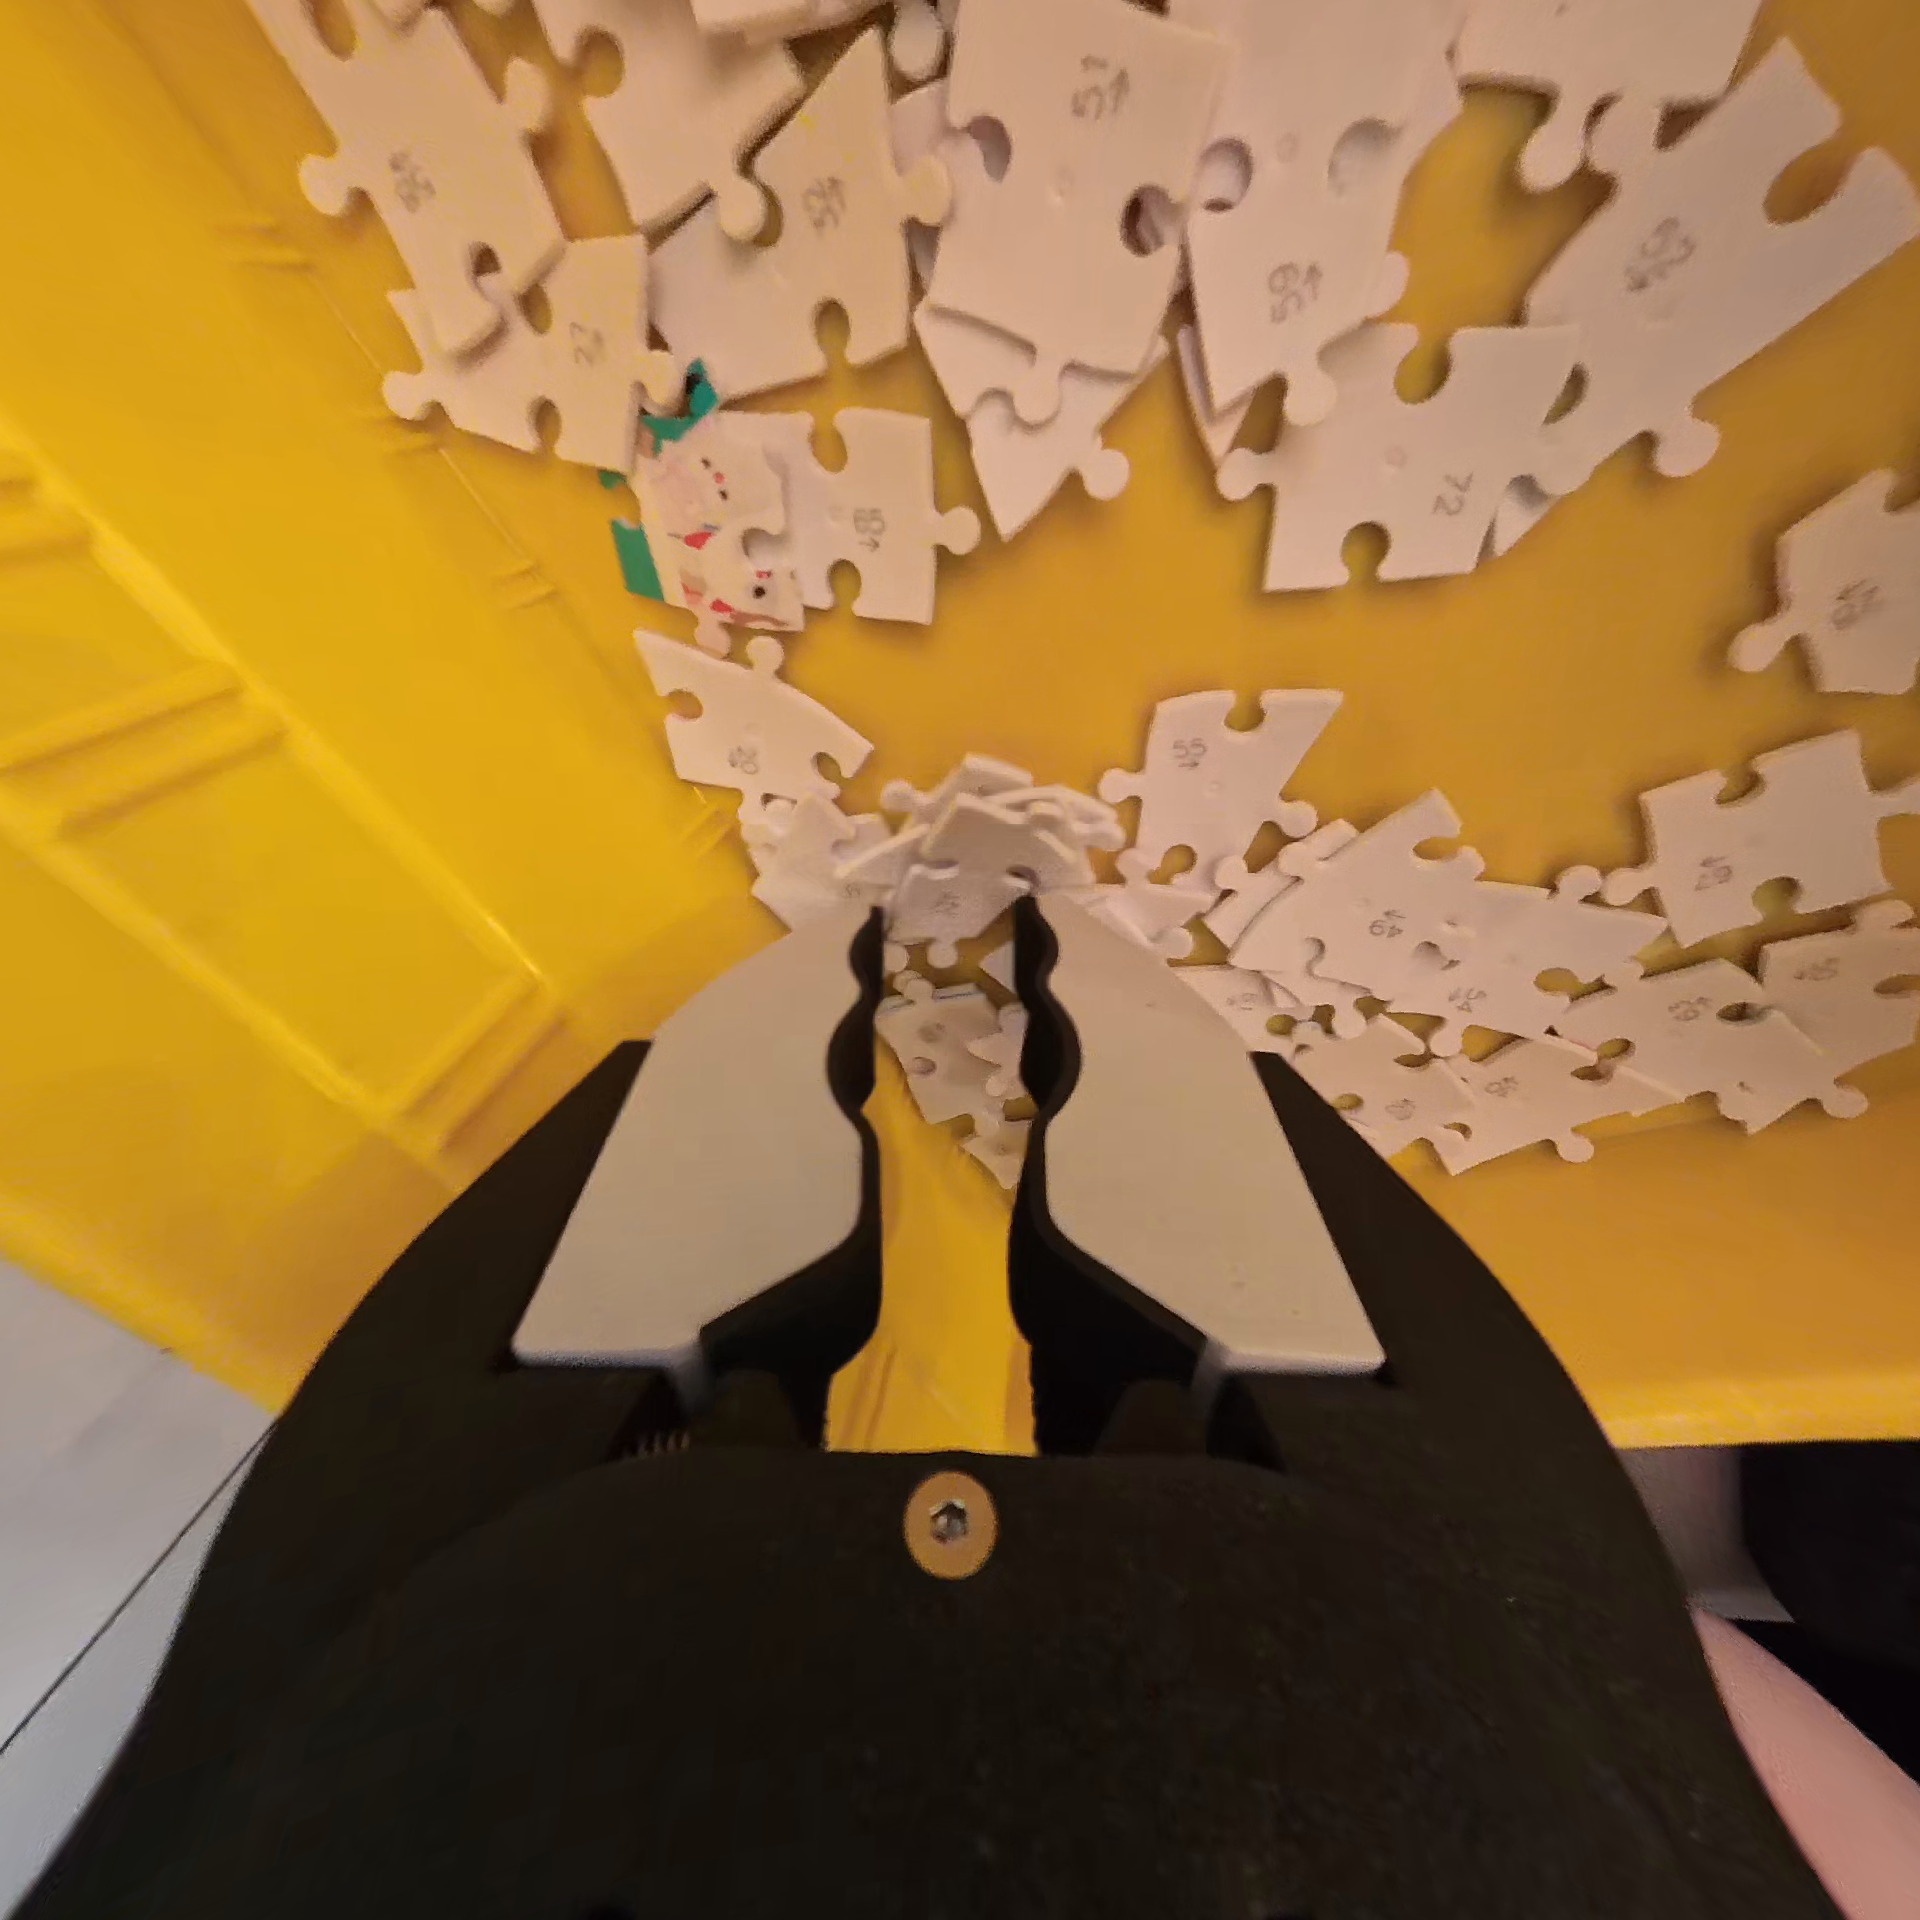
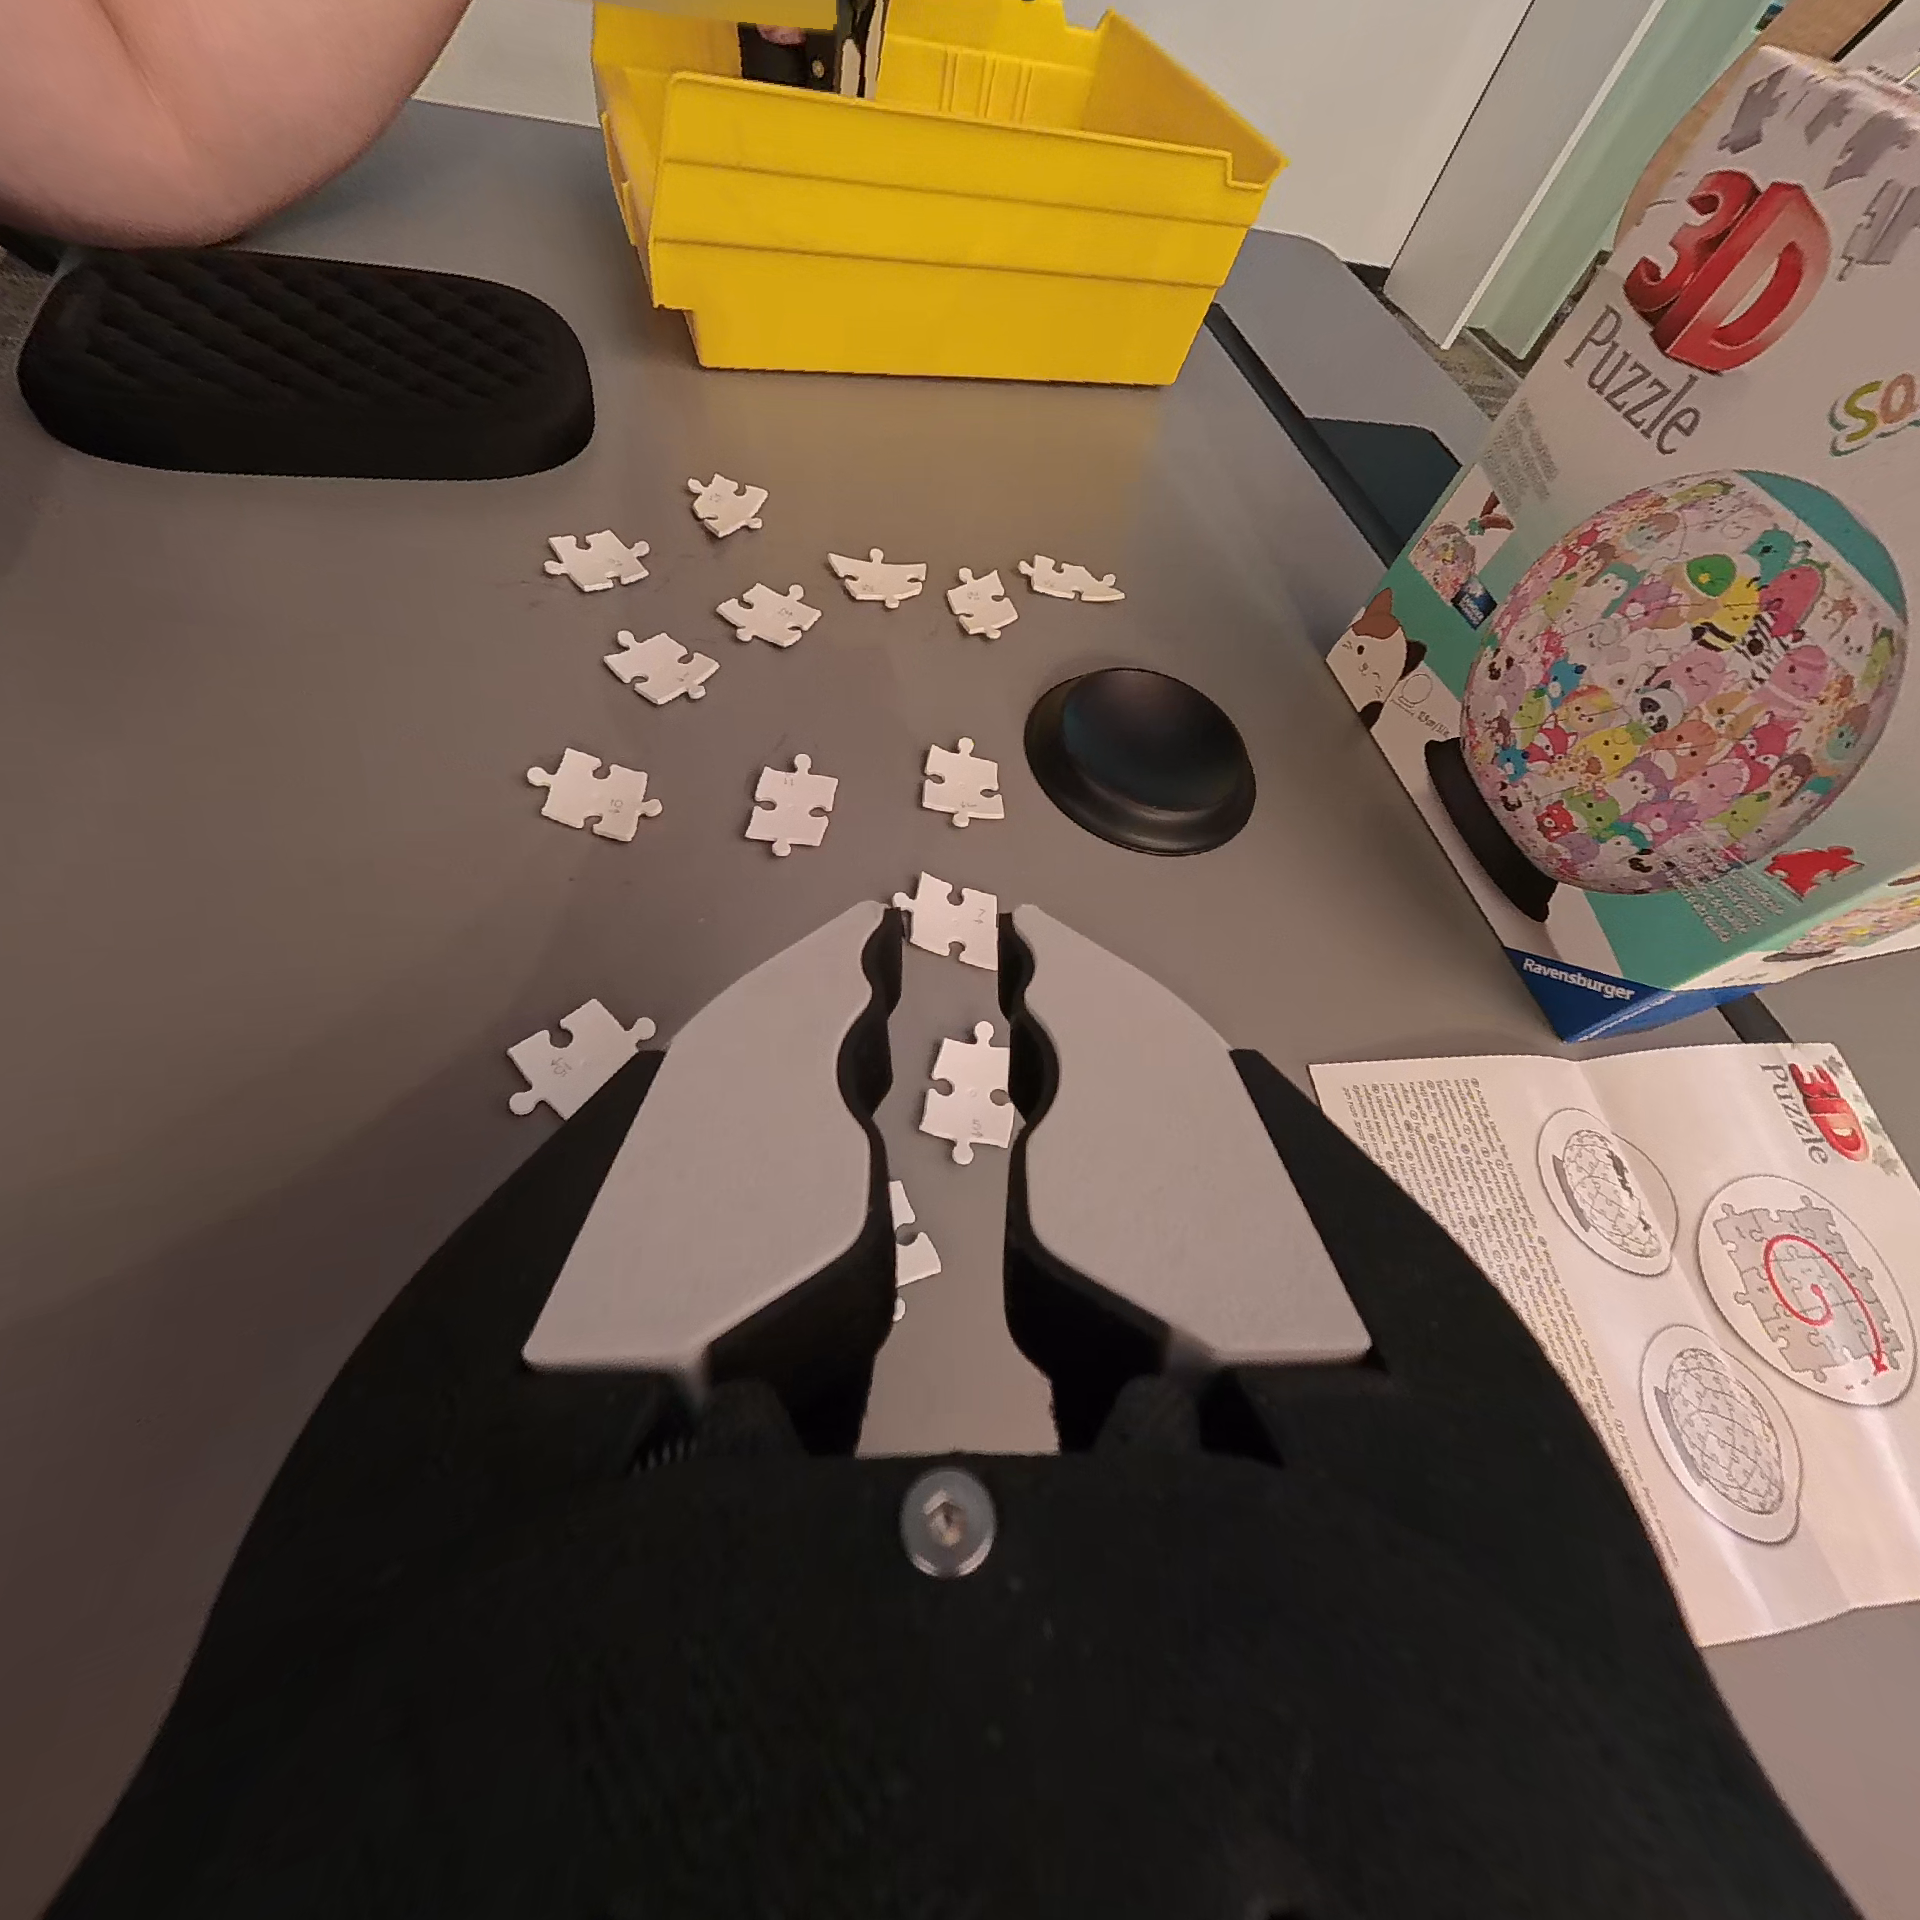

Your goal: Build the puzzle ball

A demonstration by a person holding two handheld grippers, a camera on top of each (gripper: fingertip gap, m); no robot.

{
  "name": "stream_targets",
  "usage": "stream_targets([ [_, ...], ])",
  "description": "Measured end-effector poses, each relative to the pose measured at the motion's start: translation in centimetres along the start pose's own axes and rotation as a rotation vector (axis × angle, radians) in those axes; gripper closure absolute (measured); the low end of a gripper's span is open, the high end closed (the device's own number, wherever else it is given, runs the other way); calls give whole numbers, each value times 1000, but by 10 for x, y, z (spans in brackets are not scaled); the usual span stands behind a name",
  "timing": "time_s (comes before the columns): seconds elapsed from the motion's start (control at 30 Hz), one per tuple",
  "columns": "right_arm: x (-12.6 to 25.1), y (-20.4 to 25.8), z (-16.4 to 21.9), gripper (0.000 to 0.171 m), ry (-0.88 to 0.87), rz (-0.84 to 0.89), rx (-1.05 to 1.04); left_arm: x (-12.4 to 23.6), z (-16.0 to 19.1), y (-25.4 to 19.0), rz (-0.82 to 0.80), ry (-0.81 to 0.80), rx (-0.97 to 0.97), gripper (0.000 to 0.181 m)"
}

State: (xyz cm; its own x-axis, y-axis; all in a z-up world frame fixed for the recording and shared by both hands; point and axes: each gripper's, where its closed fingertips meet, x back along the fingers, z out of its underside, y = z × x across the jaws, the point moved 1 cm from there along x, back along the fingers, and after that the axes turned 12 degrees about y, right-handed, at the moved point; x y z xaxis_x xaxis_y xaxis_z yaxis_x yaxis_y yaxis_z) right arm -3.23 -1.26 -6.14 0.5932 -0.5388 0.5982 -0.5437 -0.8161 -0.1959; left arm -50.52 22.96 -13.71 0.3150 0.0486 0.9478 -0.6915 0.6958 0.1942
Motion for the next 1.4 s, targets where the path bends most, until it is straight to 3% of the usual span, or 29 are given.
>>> stream_targets([
  [0.17,0,0,0,153,2,-1,2,3,0,3,0,-20,7,163],
  [0.37,1,-1,0,153,-2,2,0,30,3,6,12,-150,28,164],
  [0.47,2,-3,1,153,-6,8,-7,52,11,7,-10,-220,36,165],
  [0.53,3,-5,1,153,-18,10,-19,75,14,2,-16,-308,30,178],
  [0.63,5,-9,2,153,-38,6,-41,113,10,-25,31,-464,-33,179],
  [0.77,4,-8,4,153,-25,1,-39,113,16,-30,-113,-387,-60,179],
  [0.87,3,-4,1,153,-23,-4,-26,126,11,-41,-88,-449,-76,179],
  [0.97,1,-3,1,153,-15,-5,-17,167,5,-72,-17,-627,-97,179],
  [1.07,0,-1,1,153,-13,-12,-18,202,-3,-139,73,-764,-223,179],
  [1.23,0,3,-3,153,-14,-15,1,162,-30,-211,-146,-567,-363,179],
  [1.4,1,6,-5,153,-19,-23,14,101,-57,-234,-267,-359,-437,179],
])
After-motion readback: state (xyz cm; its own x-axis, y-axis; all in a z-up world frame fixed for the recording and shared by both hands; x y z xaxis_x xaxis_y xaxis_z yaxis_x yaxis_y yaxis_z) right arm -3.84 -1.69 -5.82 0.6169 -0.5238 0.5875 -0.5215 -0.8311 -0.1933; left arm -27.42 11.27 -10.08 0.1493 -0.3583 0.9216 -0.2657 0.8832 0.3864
